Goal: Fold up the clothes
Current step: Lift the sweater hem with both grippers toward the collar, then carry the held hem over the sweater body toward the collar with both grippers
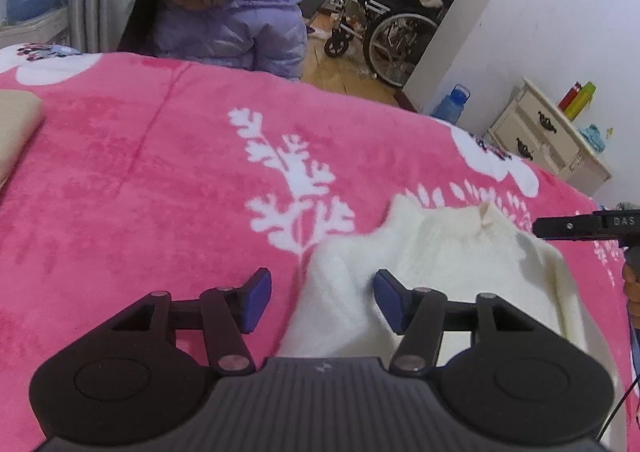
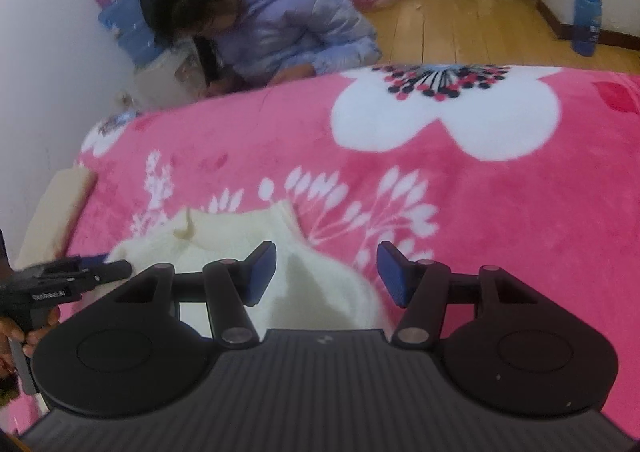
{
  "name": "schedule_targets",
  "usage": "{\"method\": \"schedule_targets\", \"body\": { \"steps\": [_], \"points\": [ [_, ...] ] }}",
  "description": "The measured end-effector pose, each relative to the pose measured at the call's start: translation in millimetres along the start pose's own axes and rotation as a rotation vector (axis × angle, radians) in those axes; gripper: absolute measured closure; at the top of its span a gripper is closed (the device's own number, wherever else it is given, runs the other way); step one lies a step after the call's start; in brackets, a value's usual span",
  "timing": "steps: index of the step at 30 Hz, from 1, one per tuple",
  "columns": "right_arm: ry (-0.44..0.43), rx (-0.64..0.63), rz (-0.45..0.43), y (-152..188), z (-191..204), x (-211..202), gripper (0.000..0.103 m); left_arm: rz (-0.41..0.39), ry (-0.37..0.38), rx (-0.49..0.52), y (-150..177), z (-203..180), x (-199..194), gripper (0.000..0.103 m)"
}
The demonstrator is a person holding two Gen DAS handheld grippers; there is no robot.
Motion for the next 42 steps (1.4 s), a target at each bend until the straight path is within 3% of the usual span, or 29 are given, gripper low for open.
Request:
{"method": "schedule_targets", "body": {
  "steps": [6, 10, 19, 21, 23, 26, 42],
  "points": [
    [-0.020, -0.066, 0.049, -6, 8, 21, 0.047, 0.022, -0.028, 0.035, -6, -13, 11, 0.043],
    [-0.014, -0.135, 0.063, -8, 18, 27, 0.045, 0.021, -0.087, 0.096, -7, -23, 19, 0.043],
    [0.068, -0.292, 0.066, -8, 40, 37, 0.048, 0.015, -0.184, 0.126, -10, -35, 23, 0.051],
    [0.088, -0.324, 0.051, -6, 44, 36, 0.059, 0.005, -0.207, 0.163, -9, -40, 22, 0.061],
    [0.098, -0.339, 0.033, -6, 47, 32, 0.085, -0.009, -0.233, 0.201, -7, -45, 20, 0.071],
    [0.100, -0.344, 0.004, -6, 50, 23, 0.096, -0.035, -0.275, 0.262, -3, -53, 15, 0.082],
    [-0.022, -0.287, -0.151, 10, 67, -58, 0.097, -0.177, -0.182, 0.296, 2, -71, -48, 0.087]
  ]
}}
Point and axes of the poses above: each gripper's, at about its wrist camera, not at the fingertips, and x roughly the way its jaws point, z to its left, y to its underside, the point moved 9 cm from there along x, roughly the way its jaws point, and after that the axes turned 8 degrees about z, right-handed, at the moved point
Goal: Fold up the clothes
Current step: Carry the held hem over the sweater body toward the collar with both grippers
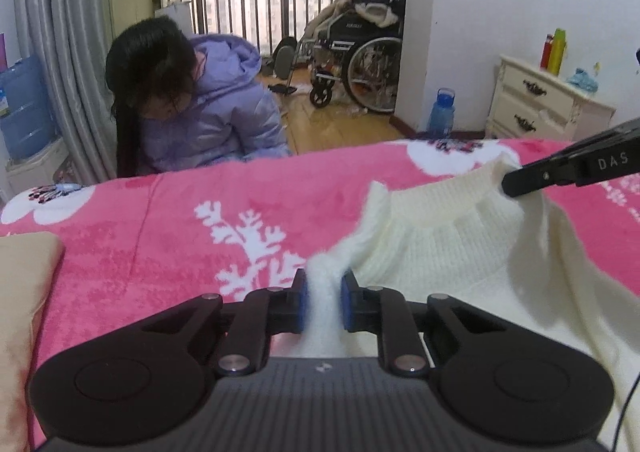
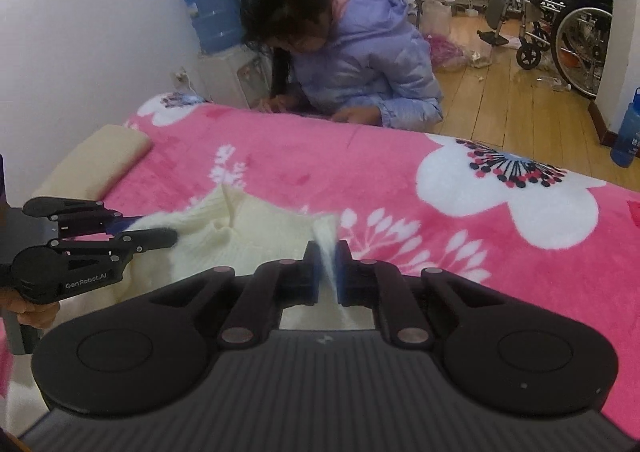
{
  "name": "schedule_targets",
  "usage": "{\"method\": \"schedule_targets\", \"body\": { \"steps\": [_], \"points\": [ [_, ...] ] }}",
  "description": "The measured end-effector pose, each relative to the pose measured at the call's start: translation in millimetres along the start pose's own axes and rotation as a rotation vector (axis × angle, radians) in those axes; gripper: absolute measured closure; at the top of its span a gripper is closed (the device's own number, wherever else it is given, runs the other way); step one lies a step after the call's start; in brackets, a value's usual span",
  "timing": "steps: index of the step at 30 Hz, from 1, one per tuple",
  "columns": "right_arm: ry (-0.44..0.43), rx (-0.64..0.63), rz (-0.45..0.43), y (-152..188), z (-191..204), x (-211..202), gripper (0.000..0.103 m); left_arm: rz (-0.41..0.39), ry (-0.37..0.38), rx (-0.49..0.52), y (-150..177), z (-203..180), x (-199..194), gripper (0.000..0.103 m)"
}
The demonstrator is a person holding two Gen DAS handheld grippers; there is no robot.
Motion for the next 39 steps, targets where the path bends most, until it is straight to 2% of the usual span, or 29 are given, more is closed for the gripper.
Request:
{"method": "schedule_targets", "body": {
  "steps": [7, 14, 17, 28, 39],
  "points": [
    [-0.025, 0.009, -0.025, 13, 21, -34, 0.097, -0.036, 0.032, 0.025, 3, -9, -39, 0.087],
    [-0.011, -0.028, -0.026, 28, 48, -68, 0.097, -0.058, 0.060, 0.051, 13, -21, -81, 0.087],
    [-0.007, -0.031, -0.028, 36, 58, -81, 0.097, -0.062, 0.077, 0.032, 20, -23, -98, 0.087],
    [-0.008, -0.032, -0.028, 79, 94, -133, 0.097, -0.081, 0.099, 0.039, 53, -30, -153, 0.086],
    [-0.020, 0.017, -0.025, 136, 123, -175, 0.097, -0.080, 0.130, 0.093, 98, -48, -202, 0.086]
  ]
}}
Point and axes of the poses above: each gripper's, at about its wrist camera, not at the fingertips, and x roughly the way its jaws point, z to its left, y to its underside, the point moved 9 cm from there along x, roughly the way its jaws point, and after that the axes turned 8 degrees about z, right-handed, at the moved point
